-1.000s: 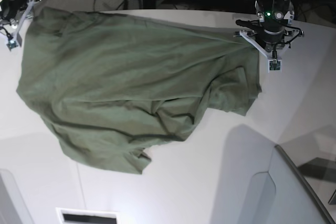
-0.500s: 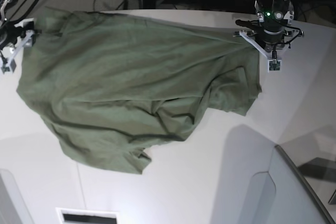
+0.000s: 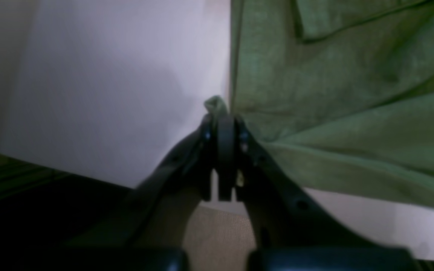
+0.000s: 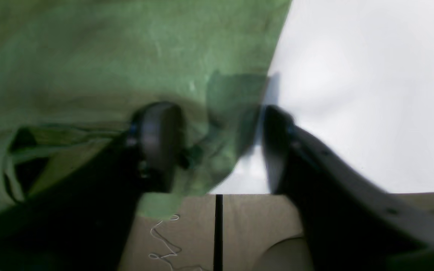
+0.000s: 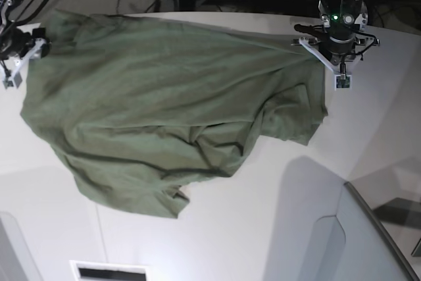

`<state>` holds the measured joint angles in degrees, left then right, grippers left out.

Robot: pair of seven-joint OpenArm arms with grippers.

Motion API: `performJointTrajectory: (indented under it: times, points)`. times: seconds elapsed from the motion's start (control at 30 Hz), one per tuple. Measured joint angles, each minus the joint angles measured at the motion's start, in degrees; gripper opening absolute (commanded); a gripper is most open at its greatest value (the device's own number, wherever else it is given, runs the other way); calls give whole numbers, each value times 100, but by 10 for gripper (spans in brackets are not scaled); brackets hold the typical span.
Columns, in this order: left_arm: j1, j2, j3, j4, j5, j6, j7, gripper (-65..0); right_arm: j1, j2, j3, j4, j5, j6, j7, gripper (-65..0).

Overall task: Layout the t-shirt on the table in an organized manner, then fold the t-shirt properly
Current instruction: 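Lift the held shirt with both grippers off the table, then swing the lifted shirt through the air with both grippers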

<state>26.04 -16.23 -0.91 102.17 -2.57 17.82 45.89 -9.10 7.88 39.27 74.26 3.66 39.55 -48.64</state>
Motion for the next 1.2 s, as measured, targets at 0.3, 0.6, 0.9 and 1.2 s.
performJointTrajectory:
  times: [0.3, 0.6, 0.9, 1.2]
  points:
    - [0, 4, -22, 96, -13, -2, 11, -650, -201, -129, -44, 785, -24, 55, -382, -650]
    - [-535, -177, -33, 852, -68, -22, 706, -650, -24, 66, -101, 2782, 20, 66, -1158, -650]
    - [-2059, -426, 35, 942, -164, -328, 1316, -650, 656, 636, -581, 3053, 57, 98, -1152, -650]
    - [-3327, -616, 61, 693, -208, -758, 1270, -650, 1624, 828, -623, 3053, 131, 120, -1088, -650]
